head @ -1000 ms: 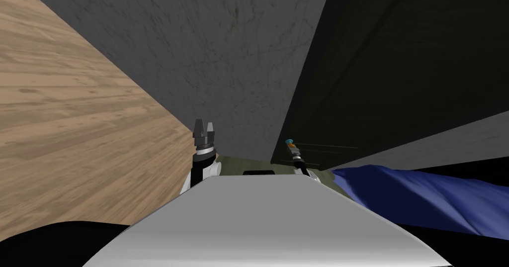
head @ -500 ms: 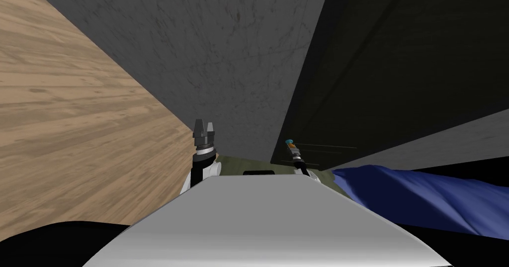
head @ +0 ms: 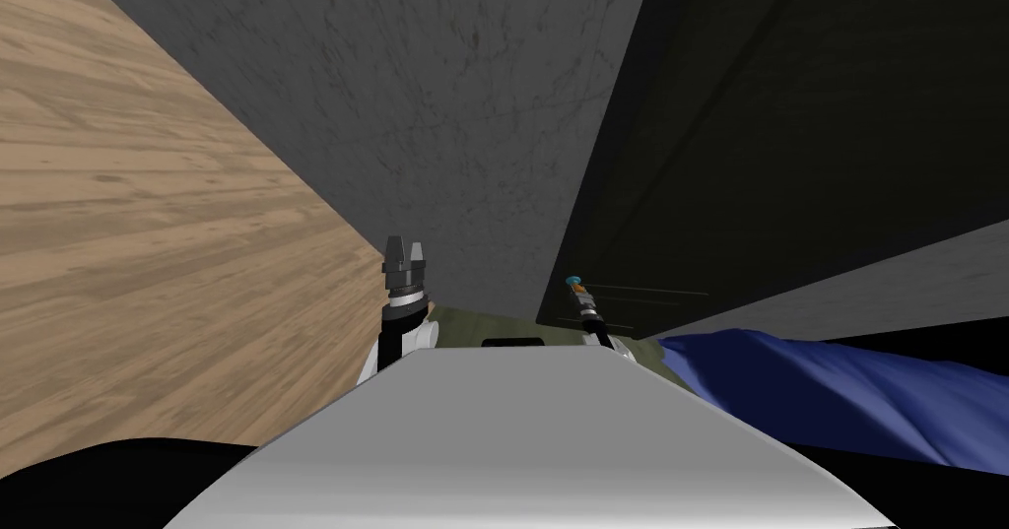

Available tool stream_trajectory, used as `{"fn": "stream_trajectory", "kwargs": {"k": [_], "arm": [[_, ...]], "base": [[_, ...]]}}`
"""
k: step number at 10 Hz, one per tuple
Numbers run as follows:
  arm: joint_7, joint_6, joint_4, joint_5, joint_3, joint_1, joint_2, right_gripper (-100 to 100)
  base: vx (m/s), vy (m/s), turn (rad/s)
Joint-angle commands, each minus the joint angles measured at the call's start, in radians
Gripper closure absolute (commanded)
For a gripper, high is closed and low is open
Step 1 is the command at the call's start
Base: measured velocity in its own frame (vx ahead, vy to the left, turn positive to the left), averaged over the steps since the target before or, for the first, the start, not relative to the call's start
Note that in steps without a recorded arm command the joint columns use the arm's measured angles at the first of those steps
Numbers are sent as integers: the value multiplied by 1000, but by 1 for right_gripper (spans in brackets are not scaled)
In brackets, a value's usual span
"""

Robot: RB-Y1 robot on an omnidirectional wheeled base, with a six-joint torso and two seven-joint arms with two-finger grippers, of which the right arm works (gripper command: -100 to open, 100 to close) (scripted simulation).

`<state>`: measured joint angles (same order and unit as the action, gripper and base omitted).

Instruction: Pull the door open

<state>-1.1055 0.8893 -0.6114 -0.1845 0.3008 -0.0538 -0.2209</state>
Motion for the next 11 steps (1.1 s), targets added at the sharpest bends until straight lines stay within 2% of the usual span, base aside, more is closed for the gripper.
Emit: {"fn": "stream_trajectory", "kwargs": {"k": [1,11], "arm": [[48,0,0,9,-6,1,2,100],[292,-3,-1,69,-37,-2,-3,100]], "base": [[-27,-15,29],[-30,-12,32]]}}
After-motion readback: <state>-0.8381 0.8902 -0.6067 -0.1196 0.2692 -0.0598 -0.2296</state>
